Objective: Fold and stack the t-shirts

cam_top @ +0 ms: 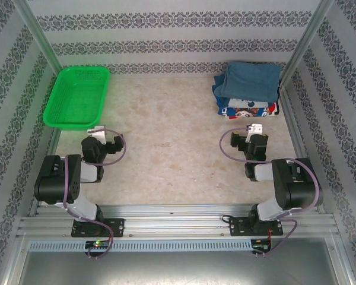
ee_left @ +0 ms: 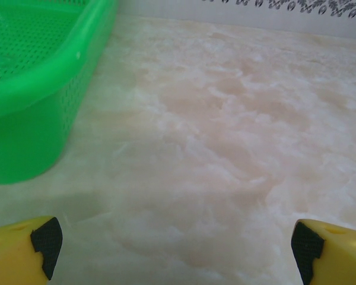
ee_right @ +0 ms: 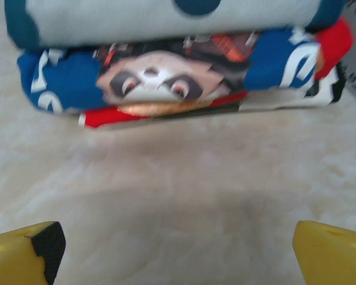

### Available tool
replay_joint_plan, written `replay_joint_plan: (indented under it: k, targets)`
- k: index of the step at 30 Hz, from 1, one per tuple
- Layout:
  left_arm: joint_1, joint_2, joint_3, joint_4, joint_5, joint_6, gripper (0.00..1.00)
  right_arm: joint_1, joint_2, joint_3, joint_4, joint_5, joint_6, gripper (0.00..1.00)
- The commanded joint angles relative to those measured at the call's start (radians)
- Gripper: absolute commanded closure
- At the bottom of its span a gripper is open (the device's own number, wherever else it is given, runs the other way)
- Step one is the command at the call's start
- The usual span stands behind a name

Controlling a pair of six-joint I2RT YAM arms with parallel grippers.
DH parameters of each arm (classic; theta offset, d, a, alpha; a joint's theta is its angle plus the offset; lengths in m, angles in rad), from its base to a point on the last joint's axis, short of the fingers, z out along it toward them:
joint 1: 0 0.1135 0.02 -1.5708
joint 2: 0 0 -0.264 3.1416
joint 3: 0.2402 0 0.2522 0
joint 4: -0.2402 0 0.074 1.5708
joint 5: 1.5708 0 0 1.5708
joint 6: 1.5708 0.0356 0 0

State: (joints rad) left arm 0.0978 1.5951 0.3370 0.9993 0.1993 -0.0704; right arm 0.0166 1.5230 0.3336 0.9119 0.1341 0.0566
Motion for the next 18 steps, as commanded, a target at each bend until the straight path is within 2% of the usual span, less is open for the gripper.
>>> replay_joint_plan:
  k: [1,5,18]
  targets:
    - [-0.023,-0.007,0.027,-0.013,-0.027,0.037,0.0,0.003,-0.023,0.031,0.008,0.018,0.009,0.02]
    - [-0.023,-0.007,0.026,-0.013,-0.026,0.037,0.0,0.033,-0.014,0.027,0.028,0.103,-0.003,0.02]
    - [-0.023,-0.01,0.009,0.012,-0.045,0.026,0.0,0.019,-0.017,0.022,0.031,0.066,0.006,0.02]
